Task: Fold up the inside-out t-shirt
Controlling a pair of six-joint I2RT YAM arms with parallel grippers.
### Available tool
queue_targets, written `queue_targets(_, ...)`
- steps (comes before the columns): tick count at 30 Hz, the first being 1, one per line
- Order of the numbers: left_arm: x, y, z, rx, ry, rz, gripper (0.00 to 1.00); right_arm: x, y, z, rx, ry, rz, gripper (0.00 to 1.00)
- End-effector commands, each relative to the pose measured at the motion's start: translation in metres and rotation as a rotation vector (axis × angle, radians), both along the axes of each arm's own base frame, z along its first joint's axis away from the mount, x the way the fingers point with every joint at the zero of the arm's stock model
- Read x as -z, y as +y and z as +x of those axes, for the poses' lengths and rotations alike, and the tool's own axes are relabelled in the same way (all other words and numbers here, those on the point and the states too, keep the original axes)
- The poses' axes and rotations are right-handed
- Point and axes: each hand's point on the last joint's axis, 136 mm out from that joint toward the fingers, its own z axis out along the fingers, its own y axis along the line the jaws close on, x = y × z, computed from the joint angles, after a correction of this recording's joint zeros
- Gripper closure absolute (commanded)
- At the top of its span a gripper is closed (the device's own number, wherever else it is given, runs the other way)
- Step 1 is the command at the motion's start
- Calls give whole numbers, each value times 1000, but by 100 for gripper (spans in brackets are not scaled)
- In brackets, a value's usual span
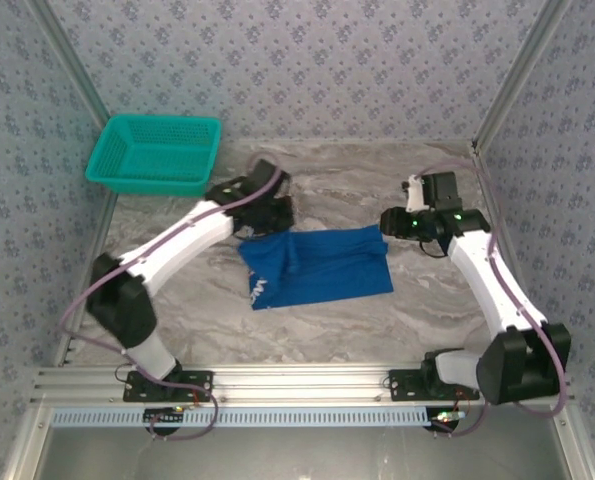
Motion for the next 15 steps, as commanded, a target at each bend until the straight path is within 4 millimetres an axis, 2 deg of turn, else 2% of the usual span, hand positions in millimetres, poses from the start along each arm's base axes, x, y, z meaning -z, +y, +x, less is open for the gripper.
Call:
queue_targets(1,14,-53,5,-72,63,-71,100,-10,-16,-18,62,-17,-17,58)
queue_targets(4,26,-103,14,-22,68,-78,100,-16,-18,-31,67,-32,-5,57)
queue_targets(7,35,-141,16,38,103,-103,100,-20,-20,-41,73,-43,8,57)
queue_targets(9,40,-154,14,70,119,-106,100,-21,-20,-46,72,-43,11,57)
queue_targets(12,45,-161,11,85,135,-102,100,-20,-23,-52,73,-36,1,56)
queue_targets(15,37,-167,6,109,137,-113,100,-18,-26,-54,82,-29,-12,56)
